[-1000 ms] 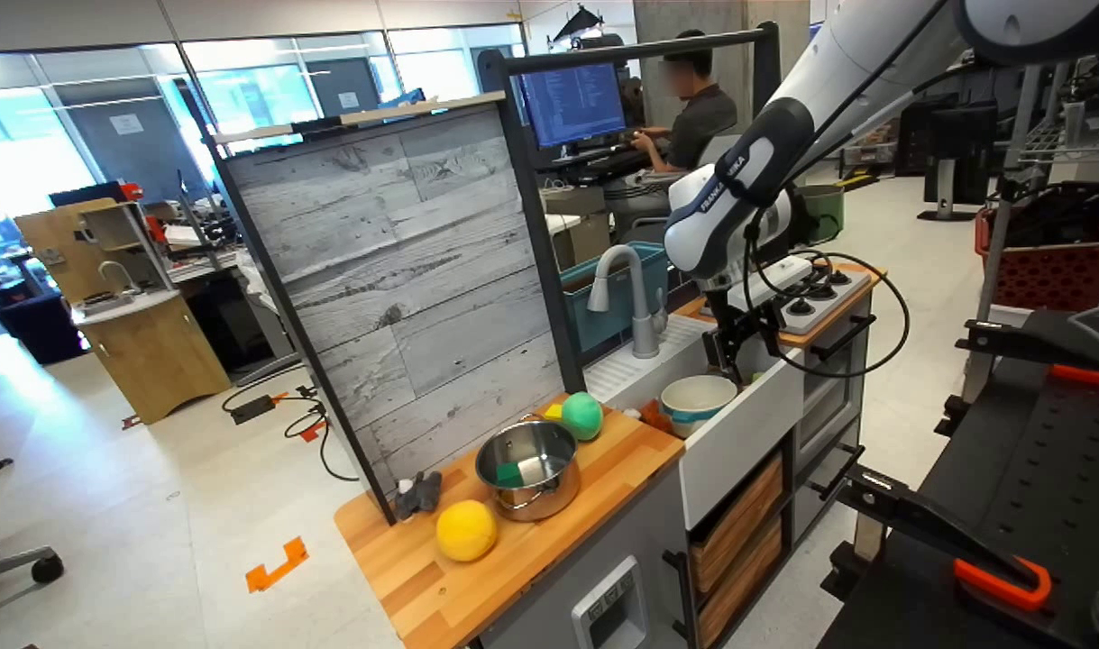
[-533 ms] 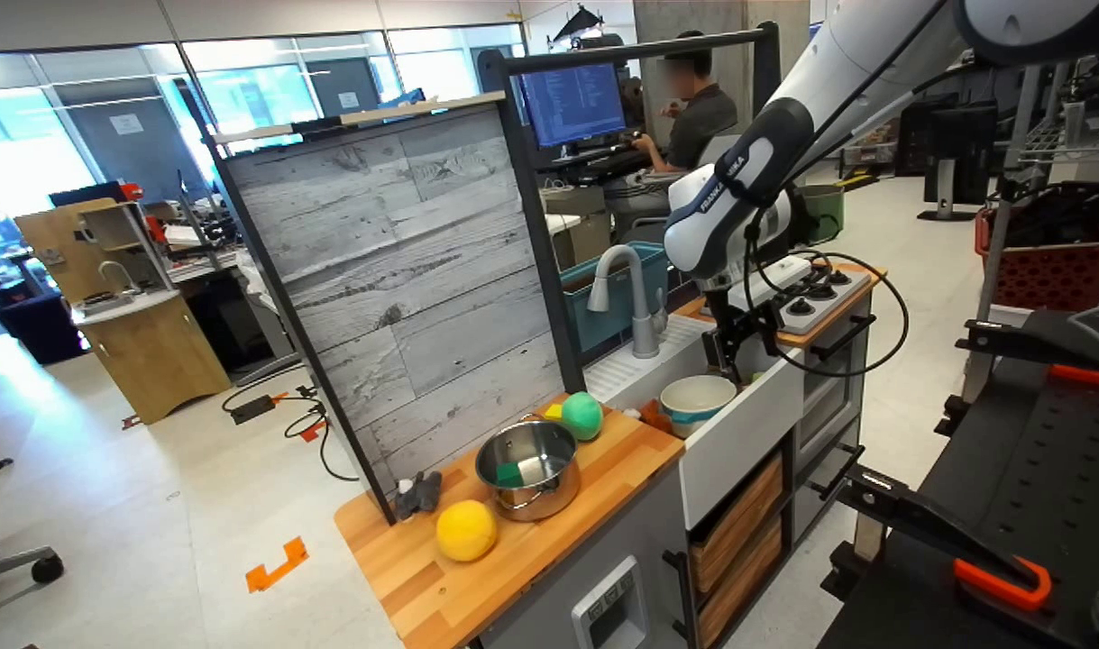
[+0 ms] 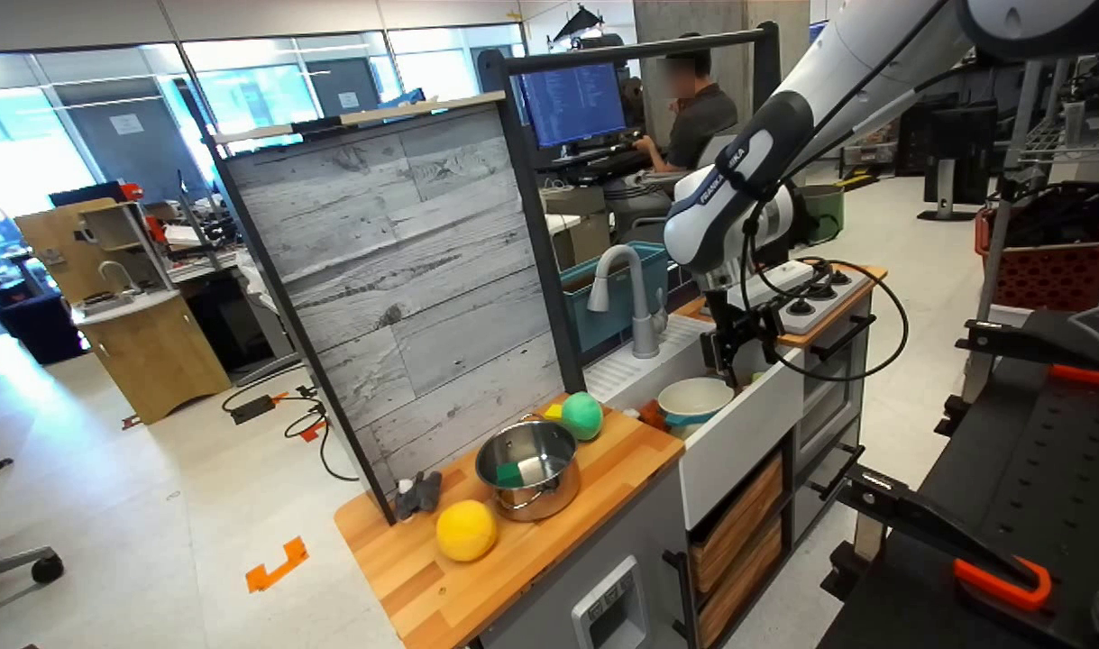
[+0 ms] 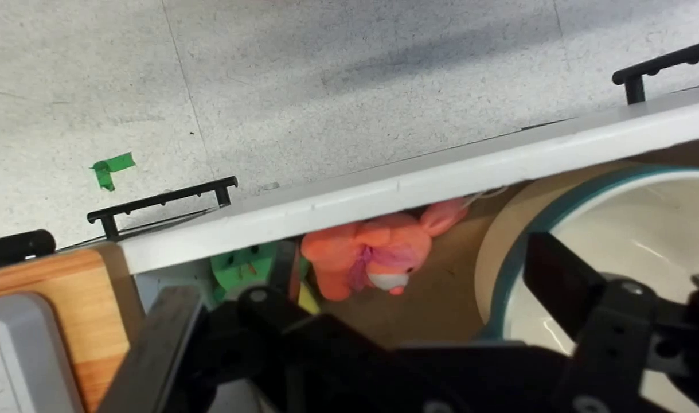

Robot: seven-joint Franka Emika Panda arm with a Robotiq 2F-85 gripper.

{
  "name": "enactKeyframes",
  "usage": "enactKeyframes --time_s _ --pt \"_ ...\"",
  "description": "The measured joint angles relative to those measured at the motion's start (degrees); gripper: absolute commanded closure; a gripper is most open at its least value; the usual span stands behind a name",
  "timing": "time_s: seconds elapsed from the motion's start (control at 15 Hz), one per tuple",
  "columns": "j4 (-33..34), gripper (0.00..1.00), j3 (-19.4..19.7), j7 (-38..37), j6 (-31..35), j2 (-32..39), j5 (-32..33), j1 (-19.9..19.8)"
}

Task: Remove the white pot from the sink and place it on the stove

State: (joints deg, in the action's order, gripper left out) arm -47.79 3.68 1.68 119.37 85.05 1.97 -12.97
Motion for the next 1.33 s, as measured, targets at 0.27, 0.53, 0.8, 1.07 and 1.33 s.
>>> enactKeyframes --time_s 0.27,0.53,0.8,1.07,1.33 --pt "-0.2 0.0 -0.9 0.1 0.0 0.0 -1.4 -0.3" --pt "-0.6 0.0 -3.2 1.9 0.0 0.0 -4.2 -1.2" --pt "-0.7 0.31 -3.4 2.1 -0.5 0.0 -4.8 -1.3" --pt "-0.7 0.63 -3.1 1.9 -0.7 0.0 -4.8 -1.3" --pt "-0.7 0.92 -2.9 1.2 -1.1 0.0 -4.8 -1.3"
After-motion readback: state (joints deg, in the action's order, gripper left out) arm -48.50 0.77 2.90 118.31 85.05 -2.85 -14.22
